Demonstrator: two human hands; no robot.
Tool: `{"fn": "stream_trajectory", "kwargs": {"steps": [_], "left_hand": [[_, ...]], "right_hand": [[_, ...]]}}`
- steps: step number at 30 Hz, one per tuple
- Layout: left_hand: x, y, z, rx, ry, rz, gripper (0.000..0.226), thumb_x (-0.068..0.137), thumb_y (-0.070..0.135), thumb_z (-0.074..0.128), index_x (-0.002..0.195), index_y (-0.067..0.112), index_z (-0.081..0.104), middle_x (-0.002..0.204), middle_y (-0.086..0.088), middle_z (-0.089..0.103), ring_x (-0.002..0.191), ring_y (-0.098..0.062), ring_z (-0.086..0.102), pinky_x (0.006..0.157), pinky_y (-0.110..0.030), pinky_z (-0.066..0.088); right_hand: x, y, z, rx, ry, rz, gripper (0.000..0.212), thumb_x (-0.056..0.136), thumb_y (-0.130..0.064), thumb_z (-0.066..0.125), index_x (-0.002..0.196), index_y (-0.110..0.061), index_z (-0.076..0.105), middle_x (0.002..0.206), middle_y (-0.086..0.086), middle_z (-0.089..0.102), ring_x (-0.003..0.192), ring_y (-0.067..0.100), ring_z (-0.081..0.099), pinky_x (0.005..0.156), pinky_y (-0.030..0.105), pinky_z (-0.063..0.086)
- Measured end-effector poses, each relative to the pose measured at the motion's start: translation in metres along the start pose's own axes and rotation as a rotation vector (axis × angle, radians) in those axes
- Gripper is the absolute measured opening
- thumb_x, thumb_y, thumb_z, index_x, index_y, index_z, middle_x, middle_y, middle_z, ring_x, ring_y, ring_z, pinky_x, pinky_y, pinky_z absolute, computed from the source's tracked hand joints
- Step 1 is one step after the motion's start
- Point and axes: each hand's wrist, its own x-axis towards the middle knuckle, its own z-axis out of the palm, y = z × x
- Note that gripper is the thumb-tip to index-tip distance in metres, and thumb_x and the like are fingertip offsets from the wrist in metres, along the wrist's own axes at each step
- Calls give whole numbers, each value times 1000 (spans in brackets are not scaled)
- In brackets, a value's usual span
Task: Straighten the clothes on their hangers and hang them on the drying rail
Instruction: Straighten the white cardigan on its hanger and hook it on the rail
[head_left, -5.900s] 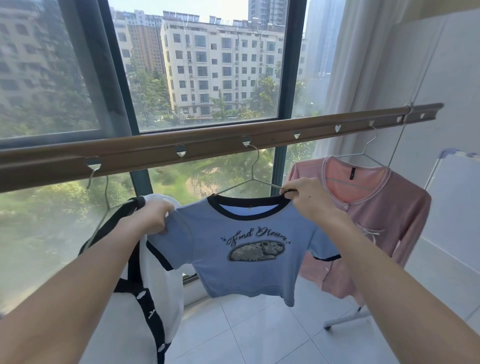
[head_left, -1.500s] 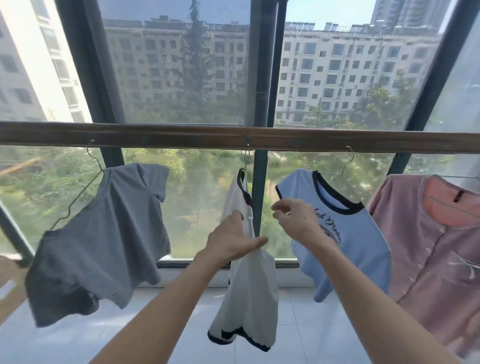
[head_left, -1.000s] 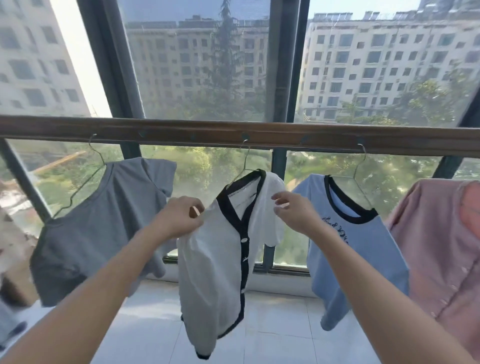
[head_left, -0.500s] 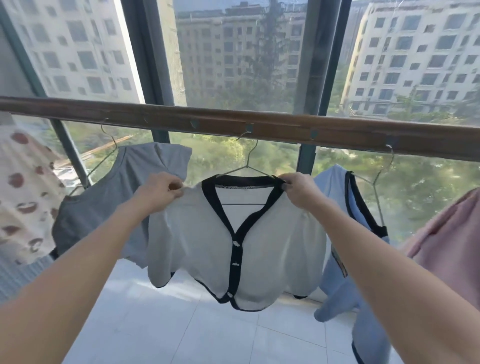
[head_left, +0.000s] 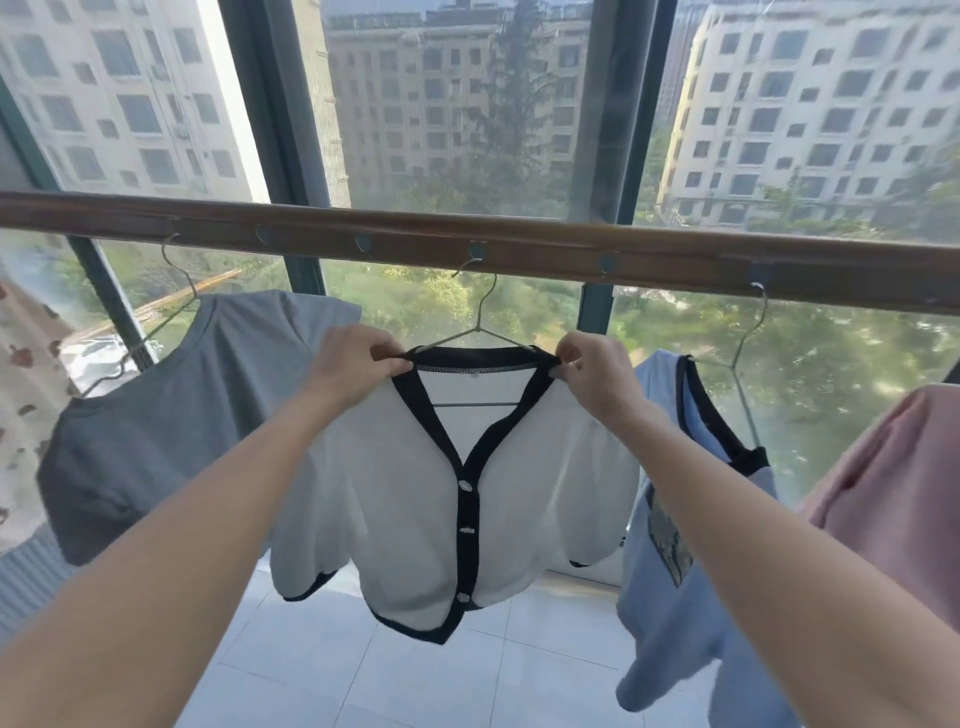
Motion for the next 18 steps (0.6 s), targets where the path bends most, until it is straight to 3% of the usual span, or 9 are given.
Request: {"fn": "stream_trajectory", "kwargs": {"steps": [2, 6, 9, 12, 15, 18], "left_hand": [[-1, -1, 2, 10, 50, -1, 10, 75, 23, 80, 79, 15, 77, 74, 2, 72, 76, -16, 66, 73, -35, 54], [-1, -1, 7, 15, 61, -14, 15, 75, 26, 80, 78, 13, 74, 74, 1, 70, 74, -14, 64, 69, -30, 51], [3, -3, 5, -9, 41, -24, 9, 78, 21, 78, 79, 15, 71, 77, -2, 70, 74, -17, 64, 70, -31, 50], [2, -7, 2, -12, 0, 8, 14, 83, 15, 73, 95, 22, 75, 85, 2, 71, 72, -10, 60, 73, -28, 45], [0, -7, 4, -35, -9, 42, 25, 85, 8, 69, 106, 19, 75, 84, 6, 69, 68, -1, 53, 71, -25, 39], [0, -9, 4, -46, 1, 37, 24, 86, 6, 68, 107, 16, 75, 82, 9, 67, 69, 1, 52, 77, -28, 41]], "right_hand": [[0, -3, 0, -53, 53, -56, 3, 85, -2, 70, 86, 0, 72, 82, 14, 70, 78, 32, 64, 69, 37, 51], [-4, -5, 0, -66, 84, -68, 16, 86, 8, 60, 85, 2, 74, 78, 16, 72, 74, 30, 64, 65, 29, 44], [0, -5, -11, 31, 38, 32, 18, 88, 6, 59, 85, -2, 75, 79, 12, 70, 75, 25, 62, 66, 29, 48], [9, -3, -22, 86, -92, 120, 22, 90, 5, 59, 83, -13, 71, 78, 2, 65, 70, 13, 58, 59, 17, 41], [10, -2, -23, 41, -231, 116, 14, 93, -8, 63, 90, -20, 69, 94, 4, 68, 83, 16, 63, 72, 26, 51], [3, 4, -27, 22, -213, 102, 6, 92, -20, 67, 97, -18, 71, 95, 2, 68, 88, 21, 63, 77, 32, 49]]}}
